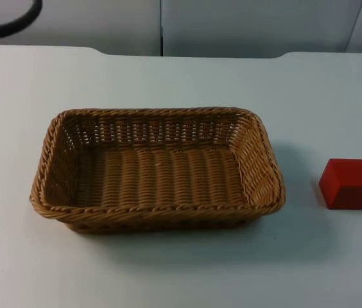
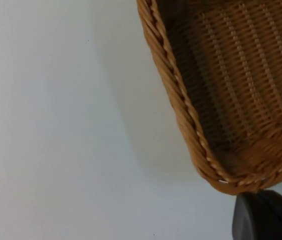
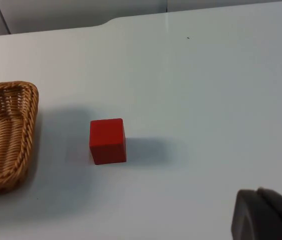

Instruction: Pick up the basket with the left hand and place the cube into the basket with the right hand.

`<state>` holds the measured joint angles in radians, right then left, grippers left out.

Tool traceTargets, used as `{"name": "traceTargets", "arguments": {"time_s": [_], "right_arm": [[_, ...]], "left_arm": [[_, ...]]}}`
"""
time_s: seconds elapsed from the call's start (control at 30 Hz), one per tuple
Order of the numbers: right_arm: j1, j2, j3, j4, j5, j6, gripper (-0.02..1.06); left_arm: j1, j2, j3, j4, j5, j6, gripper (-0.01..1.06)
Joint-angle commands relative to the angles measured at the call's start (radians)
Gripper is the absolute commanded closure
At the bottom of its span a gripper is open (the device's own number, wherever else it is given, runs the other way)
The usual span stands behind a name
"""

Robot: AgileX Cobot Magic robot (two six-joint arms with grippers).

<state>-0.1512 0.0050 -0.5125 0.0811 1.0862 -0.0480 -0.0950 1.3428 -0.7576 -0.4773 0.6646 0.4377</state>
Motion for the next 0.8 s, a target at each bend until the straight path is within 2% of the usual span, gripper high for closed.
{"name": "traceTargets", "arguments": {"time_s": [0.0,0.07,0.1,0.13,0.17,0.27,0.3,0.37,0.53,0.77], "right_arm": [[0.002,-0.005,0.005,0.001,-0.006,0.0,1.05],[0.002,-0.005,0.005,0.001,-0.006,0.0,1.05],[0.002,-0.005,0.005,0.001,-0.006,0.0,1.05],[0.002,-0.005,0.005,0.001,-0.006,0.0,1.05],[0.002,-0.005,0.005,0.001,-0.006,0.0,1.05],[0.002,-0.005,0.005,0.001,-0.006,0.0,1.05],[0.002,-0.005,0.005,0.001,-0.006,0.0,1.05],[0.002,-0.005,0.005,0.001,-0.006,0.0,1.05],[0.002,-0.005,0.005,0.001,-0.006,0.0,1.05],[0.002,-0.005,0.005,0.001,-0.006,0.0,1.05]], "left_arm": [[-0.007,0.024,-0.009,-0.016,-0.018,0.004,1.05],[-0.007,0.057,-0.009,-0.018,-0.054,0.009,1.01],[-0.007,0.082,-0.016,-0.023,-0.083,0.011,0.92],[-0.007,0.082,-0.016,-0.023,-0.083,0.011,0.92],[-0.007,0.102,-0.029,-0.023,-0.088,0.016,0.84],[-0.007,0.173,-0.072,-0.099,-0.09,0.013,0.52],[-0.007,0.173,-0.072,-0.099,-0.09,0.013,0.52],[-0.012,0.232,-0.111,-0.145,-0.09,0.013,0.42],[-0.017,0.288,-0.149,-0.141,-0.093,0.022,0.42],[-0.017,0.394,-0.173,-0.14,-0.173,0.115,0.43]]}}
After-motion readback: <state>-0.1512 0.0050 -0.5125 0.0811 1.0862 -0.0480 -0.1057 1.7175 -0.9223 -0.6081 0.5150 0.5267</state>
